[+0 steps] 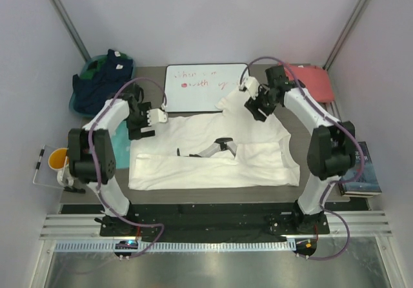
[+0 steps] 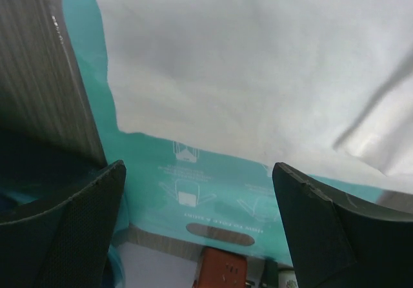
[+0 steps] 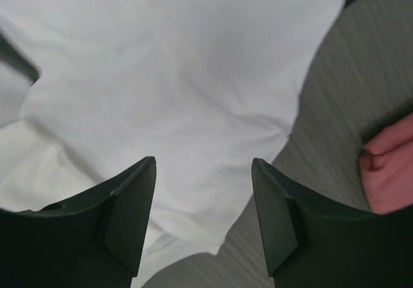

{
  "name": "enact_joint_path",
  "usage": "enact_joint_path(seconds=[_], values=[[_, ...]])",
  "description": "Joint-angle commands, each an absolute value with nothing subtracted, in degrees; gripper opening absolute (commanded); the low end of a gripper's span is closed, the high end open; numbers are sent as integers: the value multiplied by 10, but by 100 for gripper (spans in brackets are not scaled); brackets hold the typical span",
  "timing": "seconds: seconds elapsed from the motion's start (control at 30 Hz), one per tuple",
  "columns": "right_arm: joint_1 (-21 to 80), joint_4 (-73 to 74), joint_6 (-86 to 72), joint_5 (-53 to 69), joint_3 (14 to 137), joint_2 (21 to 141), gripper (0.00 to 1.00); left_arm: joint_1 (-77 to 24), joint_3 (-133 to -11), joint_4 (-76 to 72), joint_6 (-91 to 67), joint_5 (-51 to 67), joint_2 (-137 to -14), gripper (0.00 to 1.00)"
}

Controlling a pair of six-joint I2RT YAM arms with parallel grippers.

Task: Fold and stack the t-shirts
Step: Fold the tshirt

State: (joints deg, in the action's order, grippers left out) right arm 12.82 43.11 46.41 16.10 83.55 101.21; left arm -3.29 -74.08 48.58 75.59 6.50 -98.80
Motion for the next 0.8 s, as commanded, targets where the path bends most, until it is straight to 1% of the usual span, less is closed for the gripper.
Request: enact_joint_path(seconds=[0.0,0.03,0.07,0.13,0.17,0.23,0.33,0.47,0.6,0.77], values=[[94,306,331,108,975,1120,66,-14,-855,439,687,36,-1096,97],[85,300,317,99,1003,1143,66,-11,-878,445,663,32,-1133,97],[81,290,289,95,1054,1189,65,-9,-916,446,651,34,-1148,97],[72,275,254,98,1106,1231,64,-3,-948,450,629,38,-1178,97],[65,275,219,98,1160,1272,64,-3,-972,451,625,40,-1183,97],[62,277,189,98,1231,1312,63,-3,-991,460,622,40,-1192,97],[58,291,164,127,1280,1366,63,-2,-1012,472,629,48,-1194,97],[58,294,136,176,1285,1397,63,-2,-1020,493,655,48,-1194,97],[62,294,130,186,1271,1405,63,-3,-1028,533,676,49,-1208,97],[62,294,136,186,1270,1404,63,-3,-1012,497,681,24,-1225,94]])
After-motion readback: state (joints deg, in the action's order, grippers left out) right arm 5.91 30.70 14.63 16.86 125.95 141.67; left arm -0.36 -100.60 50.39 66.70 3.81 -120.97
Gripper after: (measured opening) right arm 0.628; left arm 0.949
